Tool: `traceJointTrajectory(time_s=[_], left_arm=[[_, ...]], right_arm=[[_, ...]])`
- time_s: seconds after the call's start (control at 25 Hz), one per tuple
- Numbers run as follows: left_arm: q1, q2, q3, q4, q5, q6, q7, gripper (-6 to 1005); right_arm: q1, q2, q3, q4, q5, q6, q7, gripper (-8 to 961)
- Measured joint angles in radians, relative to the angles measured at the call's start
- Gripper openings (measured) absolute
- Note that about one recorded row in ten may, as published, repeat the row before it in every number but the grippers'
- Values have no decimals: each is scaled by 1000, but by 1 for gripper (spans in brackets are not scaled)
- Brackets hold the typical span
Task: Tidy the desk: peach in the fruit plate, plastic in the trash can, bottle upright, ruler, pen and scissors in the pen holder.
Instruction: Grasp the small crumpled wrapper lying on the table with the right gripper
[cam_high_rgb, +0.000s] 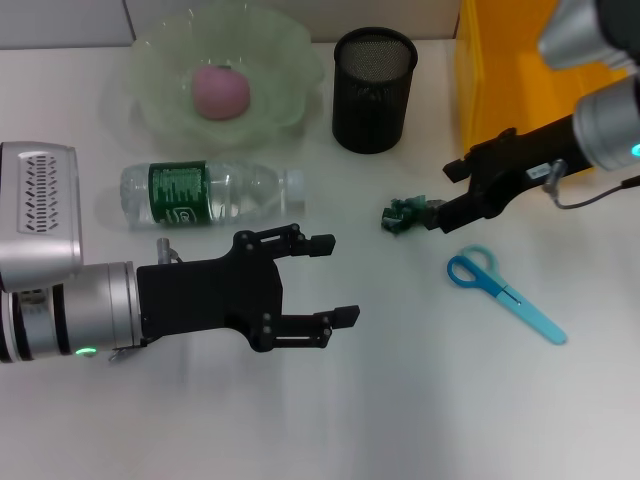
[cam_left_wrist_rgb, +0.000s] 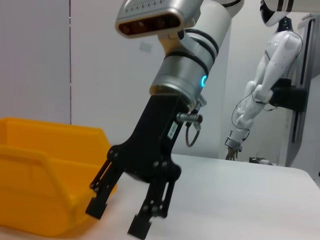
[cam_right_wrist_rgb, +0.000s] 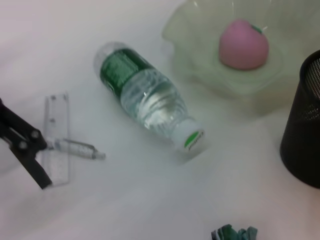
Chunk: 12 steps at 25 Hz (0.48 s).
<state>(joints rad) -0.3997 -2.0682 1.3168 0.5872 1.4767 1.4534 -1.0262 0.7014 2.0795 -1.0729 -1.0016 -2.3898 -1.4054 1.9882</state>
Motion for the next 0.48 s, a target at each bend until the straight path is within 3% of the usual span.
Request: traceJointTrajectory(time_s=[0.48], left_arm=[[-3,-1,5,-1,0,-10,0,815]], right_arm=[[-4,7,-189,51,-2,187,25,813]])
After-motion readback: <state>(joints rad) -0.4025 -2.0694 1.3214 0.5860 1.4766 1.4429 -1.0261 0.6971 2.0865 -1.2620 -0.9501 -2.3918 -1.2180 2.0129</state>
